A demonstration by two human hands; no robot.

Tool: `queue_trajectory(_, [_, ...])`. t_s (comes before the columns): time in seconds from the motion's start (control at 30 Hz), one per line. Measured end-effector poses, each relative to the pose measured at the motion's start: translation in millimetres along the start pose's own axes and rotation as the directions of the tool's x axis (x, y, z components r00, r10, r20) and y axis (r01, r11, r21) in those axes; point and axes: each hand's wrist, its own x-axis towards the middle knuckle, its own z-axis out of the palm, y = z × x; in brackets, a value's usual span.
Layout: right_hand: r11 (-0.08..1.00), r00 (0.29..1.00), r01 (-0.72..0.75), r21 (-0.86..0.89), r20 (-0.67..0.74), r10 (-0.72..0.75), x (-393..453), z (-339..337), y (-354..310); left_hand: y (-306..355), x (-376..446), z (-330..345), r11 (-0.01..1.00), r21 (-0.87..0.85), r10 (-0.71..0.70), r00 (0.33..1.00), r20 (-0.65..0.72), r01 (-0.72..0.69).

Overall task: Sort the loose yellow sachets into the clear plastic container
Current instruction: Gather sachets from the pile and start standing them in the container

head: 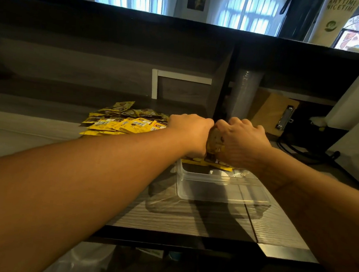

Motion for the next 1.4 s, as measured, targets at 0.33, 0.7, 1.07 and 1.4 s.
queue_trajectory(0.33, [0.972,0.998,0.006,0.236,-0.056,0.008,5,-30,-22,-65,-35,-11,0.881,-0.459,-0.222,0.956,-0.192,0.112])
queue_trajectory(0.7, [0.973,0.979,0.195,0.122,0.031,-0.200,31,-36,-138,-131,-94,45,0.950,-0.248,-0.238,0.956,-0.173,0.192])
queue_trajectory(1.07, [0.986,0.990,0.093,0.141,0.094,-0.107,36,-33,-152,-152,-105,63,0.851,-0.521,-0.361,0.646,-0.672,-0.066])
queue_trajectory(1.4, [0.740,0.866,0.064,0.670,-0.406,0.293,32,-27,-131,-151,-113,39,0.230,-0.963,-0.794,0.545,-0.270,-0.142])
